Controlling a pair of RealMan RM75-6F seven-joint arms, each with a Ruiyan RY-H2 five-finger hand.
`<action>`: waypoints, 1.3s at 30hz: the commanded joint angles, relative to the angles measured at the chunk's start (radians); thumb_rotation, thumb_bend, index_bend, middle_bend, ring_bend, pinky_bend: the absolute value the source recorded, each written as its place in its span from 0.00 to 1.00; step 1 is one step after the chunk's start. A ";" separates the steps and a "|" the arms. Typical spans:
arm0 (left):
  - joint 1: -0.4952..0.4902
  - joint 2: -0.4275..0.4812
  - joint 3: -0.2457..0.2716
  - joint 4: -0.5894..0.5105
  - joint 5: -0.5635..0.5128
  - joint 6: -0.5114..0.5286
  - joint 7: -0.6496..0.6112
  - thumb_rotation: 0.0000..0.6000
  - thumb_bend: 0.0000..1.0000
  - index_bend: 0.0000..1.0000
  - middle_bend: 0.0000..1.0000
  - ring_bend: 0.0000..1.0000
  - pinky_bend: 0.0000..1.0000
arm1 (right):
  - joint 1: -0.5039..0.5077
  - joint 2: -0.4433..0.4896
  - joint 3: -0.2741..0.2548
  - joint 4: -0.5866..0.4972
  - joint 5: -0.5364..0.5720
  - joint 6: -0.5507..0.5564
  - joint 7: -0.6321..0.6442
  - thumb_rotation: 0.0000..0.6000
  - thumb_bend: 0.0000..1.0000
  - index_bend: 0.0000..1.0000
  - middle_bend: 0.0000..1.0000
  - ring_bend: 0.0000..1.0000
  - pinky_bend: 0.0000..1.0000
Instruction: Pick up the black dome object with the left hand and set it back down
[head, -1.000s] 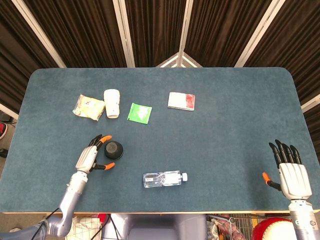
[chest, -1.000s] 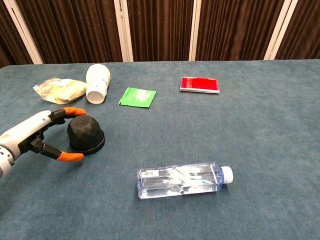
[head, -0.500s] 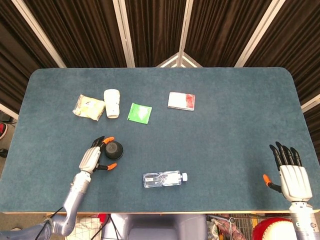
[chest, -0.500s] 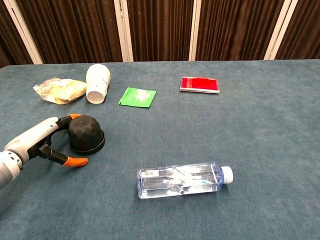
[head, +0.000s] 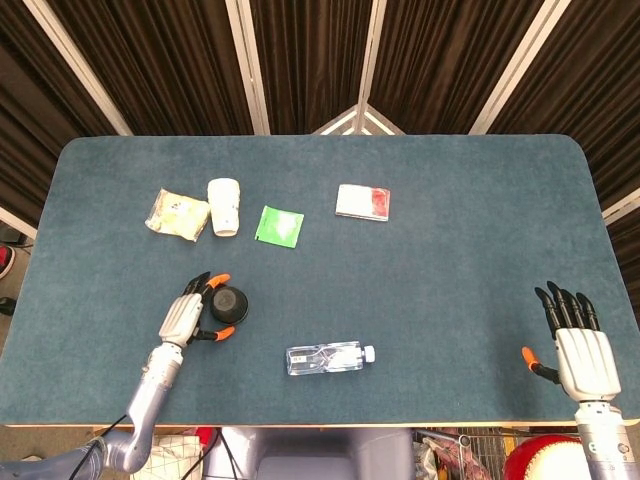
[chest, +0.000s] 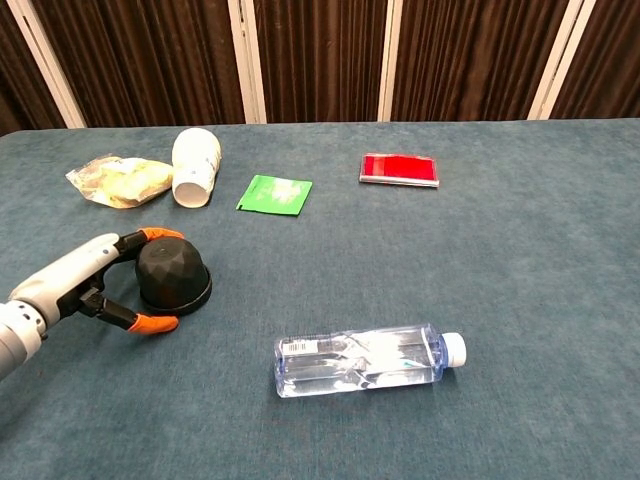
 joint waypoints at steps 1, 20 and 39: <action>-0.002 0.001 0.000 -0.005 -0.005 -0.006 0.008 1.00 0.25 0.16 0.24 0.00 0.00 | 0.002 0.001 0.003 0.006 0.005 -0.005 0.007 1.00 0.29 0.07 0.02 0.07 0.04; 0.005 0.008 -0.023 -0.034 -0.049 0.005 0.086 1.00 0.51 0.18 0.46 0.00 0.00 | -0.003 -0.011 -0.012 0.021 -0.018 0.004 0.030 1.00 0.29 0.07 0.02 0.07 0.04; -0.055 0.187 -0.116 -0.446 -0.061 -0.006 0.117 1.00 0.51 0.20 0.44 0.00 0.00 | -0.004 -0.004 -0.008 0.010 -0.011 0.006 0.025 1.00 0.29 0.07 0.02 0.07 0.04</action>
